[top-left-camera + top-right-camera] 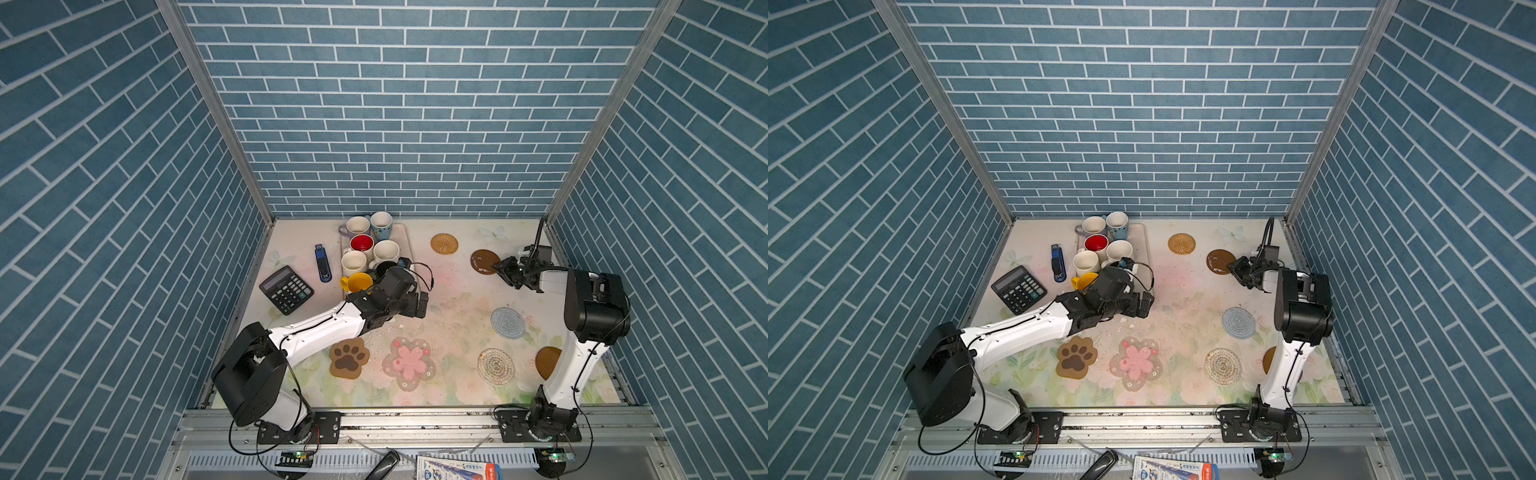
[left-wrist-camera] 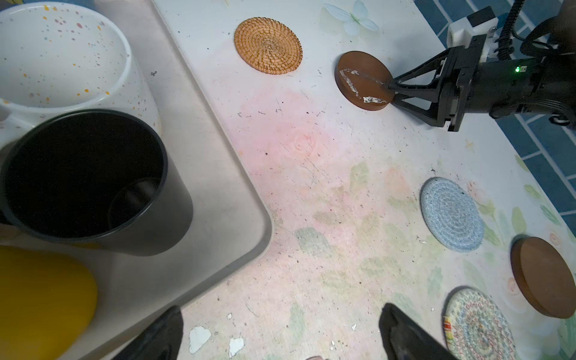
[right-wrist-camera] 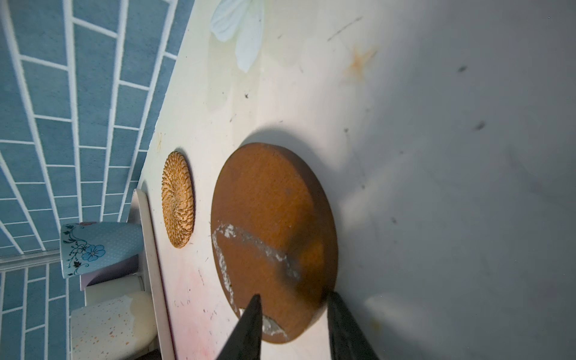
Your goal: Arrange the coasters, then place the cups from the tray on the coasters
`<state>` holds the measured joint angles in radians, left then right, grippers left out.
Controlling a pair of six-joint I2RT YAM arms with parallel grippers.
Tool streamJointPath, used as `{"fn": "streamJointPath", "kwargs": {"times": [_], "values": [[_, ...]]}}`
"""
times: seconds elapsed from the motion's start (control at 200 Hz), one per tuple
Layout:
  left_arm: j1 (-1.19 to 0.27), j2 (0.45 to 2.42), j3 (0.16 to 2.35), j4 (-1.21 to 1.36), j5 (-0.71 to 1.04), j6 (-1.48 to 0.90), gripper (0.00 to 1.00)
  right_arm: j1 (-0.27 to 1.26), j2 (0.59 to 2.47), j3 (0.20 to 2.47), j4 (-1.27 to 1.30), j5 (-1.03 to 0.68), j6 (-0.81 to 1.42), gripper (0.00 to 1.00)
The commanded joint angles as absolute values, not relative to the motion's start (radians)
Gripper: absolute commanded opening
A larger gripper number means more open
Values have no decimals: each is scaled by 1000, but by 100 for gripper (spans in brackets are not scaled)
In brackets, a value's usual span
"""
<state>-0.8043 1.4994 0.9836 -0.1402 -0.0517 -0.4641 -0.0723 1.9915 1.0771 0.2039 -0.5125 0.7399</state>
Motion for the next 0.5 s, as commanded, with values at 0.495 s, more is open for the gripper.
{"fn": "streamJointPath", "kwargs": {"times": [0.495], "values": [[-789, 1449, 935, -126, -41, -478, 99, 34, 2001, 1022, 258, -436, 862, 42]]}}
